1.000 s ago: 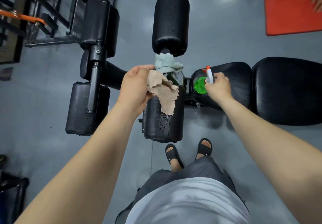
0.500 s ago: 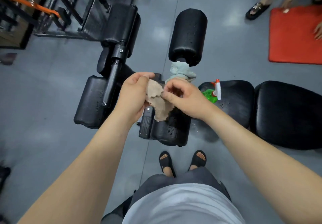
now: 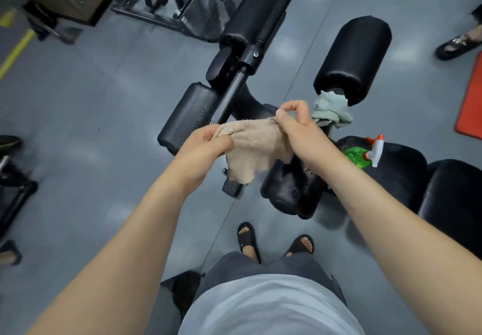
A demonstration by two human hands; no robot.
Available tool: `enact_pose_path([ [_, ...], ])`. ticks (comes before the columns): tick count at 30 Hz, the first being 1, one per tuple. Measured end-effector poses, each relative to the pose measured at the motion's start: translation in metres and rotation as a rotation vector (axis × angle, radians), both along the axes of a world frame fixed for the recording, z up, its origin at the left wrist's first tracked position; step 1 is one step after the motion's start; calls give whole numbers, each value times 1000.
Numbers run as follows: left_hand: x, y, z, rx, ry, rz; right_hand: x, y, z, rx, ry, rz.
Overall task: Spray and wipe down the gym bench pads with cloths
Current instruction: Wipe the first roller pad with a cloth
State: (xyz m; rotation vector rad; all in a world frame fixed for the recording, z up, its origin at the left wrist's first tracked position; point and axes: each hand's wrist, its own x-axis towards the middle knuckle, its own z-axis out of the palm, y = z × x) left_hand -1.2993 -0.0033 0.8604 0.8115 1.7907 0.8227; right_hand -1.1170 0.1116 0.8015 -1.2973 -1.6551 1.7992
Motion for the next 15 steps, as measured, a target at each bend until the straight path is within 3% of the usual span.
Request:
enact_pose_path([
  [4, -15, -19, -5, 73, -131, 231, -13, -15, -2, -19, 128, 246],
  [9, -39, -30, -10, 111, 35, 328, -38, -29, 1, 243, -40, 387],
  [11, -51, -35, -9, 114, -20, 283, -47, -35, 1, 307, -64, 359],
  [15, -81, -46, -11, -3, 2, -12, -65, -43, 6, 294, -41, 247],
])
